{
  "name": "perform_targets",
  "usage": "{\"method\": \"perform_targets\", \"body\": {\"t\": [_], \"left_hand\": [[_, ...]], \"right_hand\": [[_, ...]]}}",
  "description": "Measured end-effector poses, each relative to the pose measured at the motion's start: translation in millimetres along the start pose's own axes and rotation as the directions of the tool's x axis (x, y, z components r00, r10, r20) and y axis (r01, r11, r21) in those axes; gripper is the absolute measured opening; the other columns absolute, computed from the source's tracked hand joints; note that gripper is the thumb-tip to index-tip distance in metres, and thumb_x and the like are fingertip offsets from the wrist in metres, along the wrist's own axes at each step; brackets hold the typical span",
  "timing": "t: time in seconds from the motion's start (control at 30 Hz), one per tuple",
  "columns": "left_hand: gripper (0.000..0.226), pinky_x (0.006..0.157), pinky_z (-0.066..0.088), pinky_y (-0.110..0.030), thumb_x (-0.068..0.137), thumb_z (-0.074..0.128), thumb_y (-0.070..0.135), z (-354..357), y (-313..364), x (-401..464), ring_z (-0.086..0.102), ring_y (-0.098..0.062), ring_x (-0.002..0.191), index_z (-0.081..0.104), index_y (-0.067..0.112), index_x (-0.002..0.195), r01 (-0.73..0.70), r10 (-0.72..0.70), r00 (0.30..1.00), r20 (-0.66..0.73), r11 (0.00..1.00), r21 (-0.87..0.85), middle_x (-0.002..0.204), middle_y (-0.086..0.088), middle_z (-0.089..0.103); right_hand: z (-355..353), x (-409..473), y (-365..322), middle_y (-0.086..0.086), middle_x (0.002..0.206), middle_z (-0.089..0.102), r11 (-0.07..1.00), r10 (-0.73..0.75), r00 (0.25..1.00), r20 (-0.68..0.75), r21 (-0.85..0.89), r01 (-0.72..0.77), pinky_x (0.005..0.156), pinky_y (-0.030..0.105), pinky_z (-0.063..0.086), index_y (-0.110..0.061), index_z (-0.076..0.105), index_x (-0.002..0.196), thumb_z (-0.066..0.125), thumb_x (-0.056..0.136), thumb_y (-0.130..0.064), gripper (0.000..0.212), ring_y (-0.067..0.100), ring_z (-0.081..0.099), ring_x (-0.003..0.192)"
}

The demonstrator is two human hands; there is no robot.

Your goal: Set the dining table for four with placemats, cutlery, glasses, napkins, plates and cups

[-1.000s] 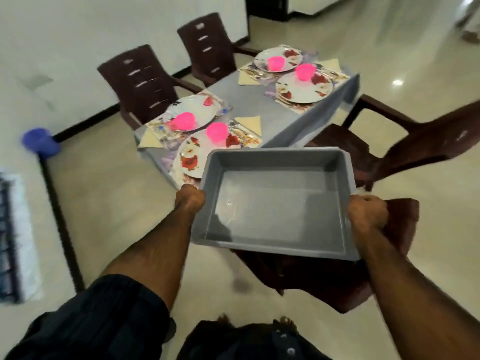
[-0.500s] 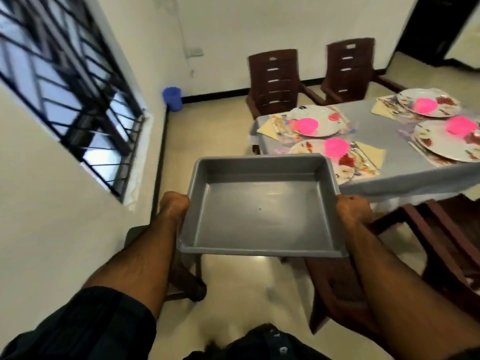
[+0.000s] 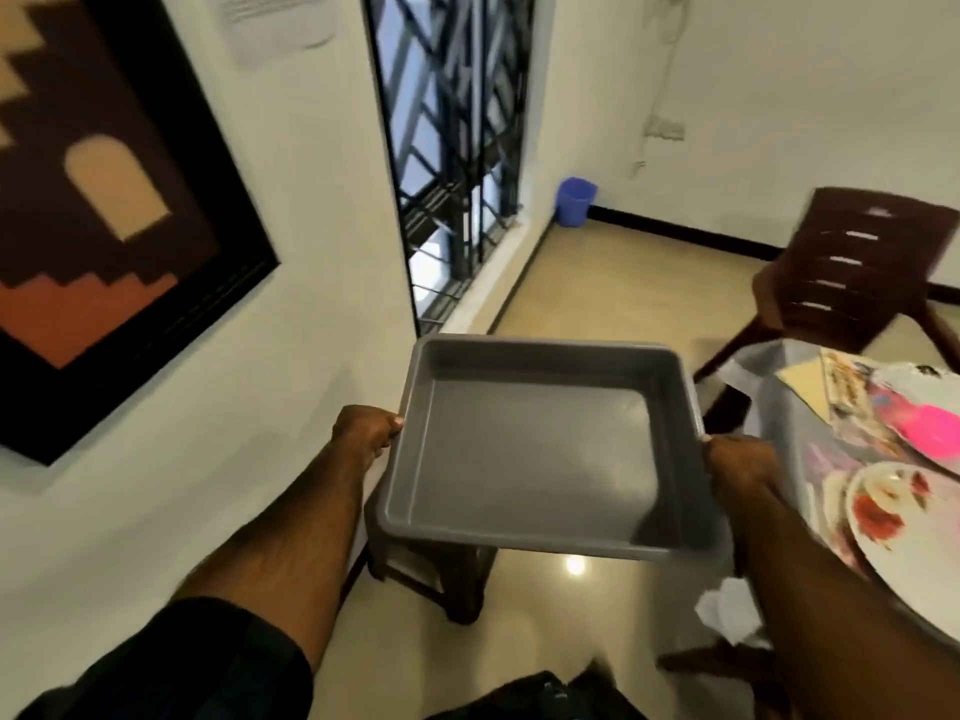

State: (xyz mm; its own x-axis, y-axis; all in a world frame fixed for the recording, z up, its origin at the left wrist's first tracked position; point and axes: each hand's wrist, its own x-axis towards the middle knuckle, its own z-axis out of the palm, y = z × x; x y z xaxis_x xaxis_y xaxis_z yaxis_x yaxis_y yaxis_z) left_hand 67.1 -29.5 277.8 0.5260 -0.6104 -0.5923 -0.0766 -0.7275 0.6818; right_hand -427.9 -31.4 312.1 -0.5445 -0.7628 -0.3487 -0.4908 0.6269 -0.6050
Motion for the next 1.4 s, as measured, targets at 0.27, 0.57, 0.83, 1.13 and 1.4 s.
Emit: {"method": "perform_targets", "body": {"t": [0.27, 0.57, 0.83, 1.13, 1.4], "left_hand": [[0.014, 0.078, 0.067, -0.042, 0.084, 0.086, 0.010, 5, -78, 89, 0.075, -0.027, 0.071, 0.079, -0.002, 0.086, 0.297, -0.309, 0.943, -0.121, 0.949, -0.106, 0.077, -0.016, 0.077], [0.015, 0.082, 0.066, -0.048, 0.081, 0.087, 0.011, 66, -156, 78, 0.078, -0.031, 0.075, 0.078, 0.000, 0.075, 0.604, -0.668, 0.683, -0.297, 0.744, -0.284, 0.071, -0.015, 0.076], [0.020, 0.075, 0.067, -0.042, 0.075, 0.091, 0.021, 121, -219, 97, 0.076, -0.021, 0.059, 0.077, 0.009, 0.066, 0.746, -0.768, 0.545, -0.337, 0.628, -0.223, 0.057, -0.005, 0.073], [0.021, 0.079, 0.064, -0.039, 0.083, 0.088, 0.025, 148, -242, 133, 0.074, -0.024, 0.073, 0.074, 0.010, 0.076, 0.767, -0.792, 0.487, -0.369, 0.590, -0.254, 0.077, -0.006, 0.074], [0.023, 0.083, 0.064, -0.041, 0.084, 0.088, 0.027, 142, -263, 148, 0.076, -0.024, 0.074, 0.073, 0.010, 0.077, 0.742, -0.793, 0.453, -0.407, 0.588, -0.321, 0.078, -0.006, 0.075]], "right_hand": [[170, 180, -121, 0.004, 0.101, 0.076, 0.726, -0.206, 0.944, 0.259, -0.606, 0.324, 0.070, 0.027, 0.051, -0.016, 0.078, 0.091, 0.066, 0.087, -0.028, 0.018, 0.029, 0.071, 0.092], [337, 232, -211, 0.014, 0.101, 0.074, 0.490, -0.230, 0.768, 0.598, -0.610, 0.622, 0.088, 0.035, 0.057, -0.008, 0.075, 0.085, 0.066, 0.086, -0.025, 0.019, 0.039, 0.072, 0.103], [442, 249, -210, 0.015, 0.104, 0.074, 0.276, -0.181, 0.645, 0.743, -0.591, 0.758, 0.088, 0.034, 0.058, -0.006, 0.076, 0.085, 0.068, 0.087, -0.015, 0.012, 0.036, 0.072, 0.102], [516, 297, -182, 0.015, 0.102, 0.075, 0.425, -0.159, 0.735, 0.659, -0.626, 0.654, 0.087, 0.039, 0.057, -0.007, 0.075, 0.098, 0.070, 0.071, -0.029, 0.035, 0.038, 0.072, 0.093], [538, 255, -201, 0.014, 0.110, 0.074, 0.456, -0.251, 0.718, 0.649, -0.575, 0.679, 0.103, 0.049, 0.049, -0.010, 0.075, 0.105, 0.078, 0.083, -0.031, 0.031, 0.037, 0.069, 0.105]]}}
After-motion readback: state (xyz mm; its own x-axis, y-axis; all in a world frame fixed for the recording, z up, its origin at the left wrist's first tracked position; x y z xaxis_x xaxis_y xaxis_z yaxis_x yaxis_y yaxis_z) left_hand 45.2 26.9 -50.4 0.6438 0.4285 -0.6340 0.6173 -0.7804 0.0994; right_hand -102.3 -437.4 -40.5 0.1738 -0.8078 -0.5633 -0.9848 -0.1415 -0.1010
